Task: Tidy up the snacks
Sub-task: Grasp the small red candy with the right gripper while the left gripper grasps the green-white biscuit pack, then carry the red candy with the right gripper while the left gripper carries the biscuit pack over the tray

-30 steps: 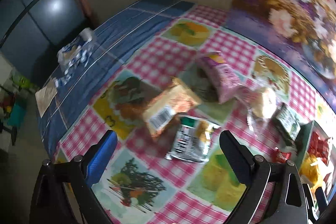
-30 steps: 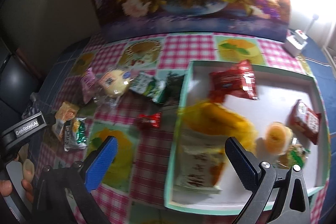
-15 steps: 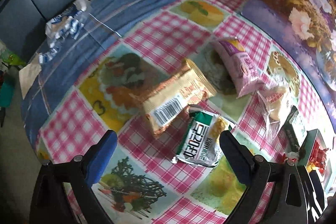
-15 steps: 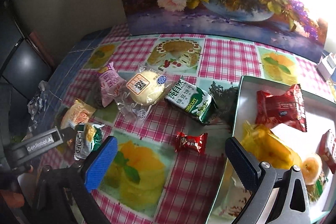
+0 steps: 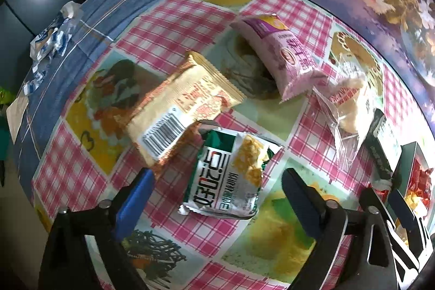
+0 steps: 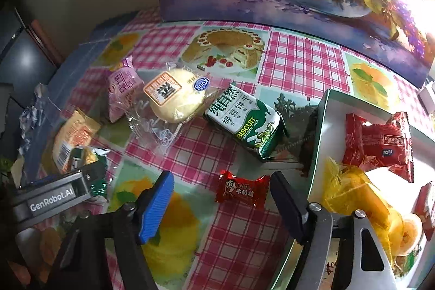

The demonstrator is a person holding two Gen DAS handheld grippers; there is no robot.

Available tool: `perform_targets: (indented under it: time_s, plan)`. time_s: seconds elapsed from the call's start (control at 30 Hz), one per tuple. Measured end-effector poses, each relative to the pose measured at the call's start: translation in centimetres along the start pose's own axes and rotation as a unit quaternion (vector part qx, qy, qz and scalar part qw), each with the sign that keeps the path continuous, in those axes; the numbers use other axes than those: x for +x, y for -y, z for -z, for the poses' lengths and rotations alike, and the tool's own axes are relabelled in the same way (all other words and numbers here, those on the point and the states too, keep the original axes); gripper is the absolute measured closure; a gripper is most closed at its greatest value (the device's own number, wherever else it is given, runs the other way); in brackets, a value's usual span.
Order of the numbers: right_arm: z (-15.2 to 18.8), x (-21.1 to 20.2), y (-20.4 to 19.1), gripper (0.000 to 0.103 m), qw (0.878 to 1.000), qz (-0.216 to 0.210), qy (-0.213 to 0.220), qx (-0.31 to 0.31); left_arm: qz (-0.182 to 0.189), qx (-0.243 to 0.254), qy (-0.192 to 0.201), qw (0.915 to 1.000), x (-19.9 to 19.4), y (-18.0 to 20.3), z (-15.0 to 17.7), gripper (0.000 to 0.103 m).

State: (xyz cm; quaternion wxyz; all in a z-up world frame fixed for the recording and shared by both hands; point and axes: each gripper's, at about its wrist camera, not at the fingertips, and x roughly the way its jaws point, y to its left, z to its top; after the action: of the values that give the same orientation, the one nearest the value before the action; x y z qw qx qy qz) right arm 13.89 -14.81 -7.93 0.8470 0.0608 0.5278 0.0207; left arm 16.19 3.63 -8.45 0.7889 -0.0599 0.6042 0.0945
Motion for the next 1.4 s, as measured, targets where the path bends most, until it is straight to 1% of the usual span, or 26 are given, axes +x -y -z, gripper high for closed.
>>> perform_targets:
  time_s: [0.03,0.07,0.1,0.13,0.17,0.2,0.27,0.3,0.37,0.43,0.47,0.57,0.63,0.67,0.9,1.23,1.4]
  plan:
    - [0.0,0.2,0.0,0.028,1.000,0.001,-0.003,-0.001,0.000,0.003,0.000,1.0000,0.1,0.2,0.0,0.017]
    - [0.1,0.5,0.0,0.028,1.000,0.001,-0.006,-0.003,-0.001,0.005,-0.001,1.0000,0.1,0.3,0.1,0.020]
    - [0.1,0.7,-0.1,0.031,1.000,0.001,-0.008,-0.005,-0.002,0.008,-0.003,1.0000,0.2,0.5,0.1,0.021]
    - [0.2,0.9,-0.1,0.034,1.000,0.002,-0.011,-0.009,-0.002,0.009,-0.003,1.0000,0.3,0.7,0.1,0.021]
    - [0.3,1.2,-0.2,0.042,1.000,0.004,-0.014,-0.014,-0.002,0.011,-0.004,0.9999,0.4,0.8,0.1,0.022]
    - [0.3,1.4,-0.3,0.046,1.000,0.009,-0.017,-0.018,-0.002,0.012,-0.005,0.9999,0.5,1.0,0.3,0.024]
    - [0.5,1.6,-0.3,0.047,1.000,0.012,-0.018,-0.020,-0.004,0.013,-0.007,0.9999,0.7,1.2,0.4,0.040]
    - [0.5,1.6,-0.3,0.048,1.000,0.013,-0.016,-0.021,-0.006,0.014,-0.008,0.9999,0.9,1.3,0.3,0.041]
    - [0.5,1.6,-0.2,0.058,0.999,0.020,-0.014,-0.023,-0.007,0.015,-0.008,0.9998,1.0,1.4,0.4,0.044]
    - [0.6,1.6,0.0,0.061,0.999,0.020,-0.012,-0.022,-0.002,0.012,-0.007,0.9999,1.1,1.2,0.4,0.047]
    - [0.5,1.5,0.0,0.064,1.000,0.021,-0.011,-0.020,-0.001,0.011,-0.006,0.9999,1.1,1.2,0.4,0.048]
    - [0.5,1.4,0.3,0.071,1.000,0.022,-0.009,-0.019,0.001,0.012,-0.002,0.9999,0.8,0.9,0.4,0.050]
    - [0.5,1.3,0.5,0.073,1.000,0.017,-0.008,-0.016,0.003,0.010,0.000,0.9999,0.6,0.8,0.3,0.050]
    - [0.5,1.4,0.5,0.075,1.000,0.015,-0.008,-0.015,0.004,0.010,0.002,0.9999,0.4,0.7,0.2,0.050]
    - [0.5,0.6,1.0,0.077,1.000,0.005,0.002,-0.002,0.008,0.008,0.018,0.9998,-1.7,0.5,0.1,0.050]
    - [0.4,-2.7,0.8,0.077,0.999,-0.011,0.030,0.012,0.006,0.016,0.050,0.9986,-4.5,0.8,0.3,0.050]
    - [0.6,-4.3,1.1,0.077,0.999,-0.008,0.037,0.023,-0.003,0.028,0.071,0.9971,-5.9,1.2,0.5,0.050]
